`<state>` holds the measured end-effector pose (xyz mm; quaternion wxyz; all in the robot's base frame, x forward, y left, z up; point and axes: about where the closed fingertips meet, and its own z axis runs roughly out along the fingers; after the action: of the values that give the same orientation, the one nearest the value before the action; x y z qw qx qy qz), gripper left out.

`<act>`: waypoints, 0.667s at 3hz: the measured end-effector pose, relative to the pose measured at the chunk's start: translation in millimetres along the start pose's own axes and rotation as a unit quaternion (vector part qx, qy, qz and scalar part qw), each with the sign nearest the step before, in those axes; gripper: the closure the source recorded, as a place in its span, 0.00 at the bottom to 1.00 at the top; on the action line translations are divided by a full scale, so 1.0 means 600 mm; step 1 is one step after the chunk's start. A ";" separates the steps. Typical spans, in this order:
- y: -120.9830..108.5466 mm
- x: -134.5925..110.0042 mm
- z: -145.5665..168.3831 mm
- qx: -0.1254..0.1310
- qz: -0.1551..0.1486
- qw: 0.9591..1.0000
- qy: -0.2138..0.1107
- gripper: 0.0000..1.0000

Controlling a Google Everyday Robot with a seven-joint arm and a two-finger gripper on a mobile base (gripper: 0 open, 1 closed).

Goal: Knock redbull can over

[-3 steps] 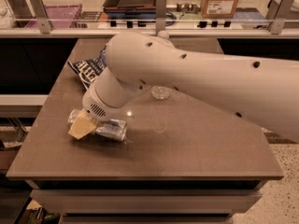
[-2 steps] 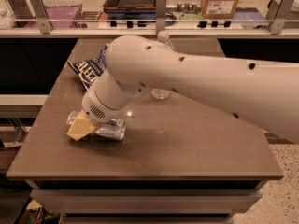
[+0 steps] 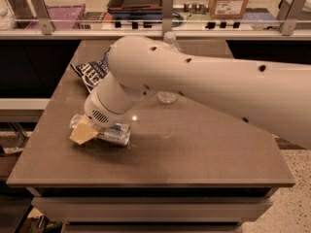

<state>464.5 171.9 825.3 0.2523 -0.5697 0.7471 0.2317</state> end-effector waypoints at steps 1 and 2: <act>0.002 -0.002 -0.002 0.001 -0.002 1.000 -0.001 0.11; 0.003 -0.003 -0.004 0.002 -0.003 1.000 -0.001 0.00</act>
Offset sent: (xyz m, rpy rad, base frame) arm -0.0008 0.0001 0.0015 0.0001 -0.0032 0.0007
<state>462.7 172.2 828.7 0.2549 -0.5712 0.7456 0.2299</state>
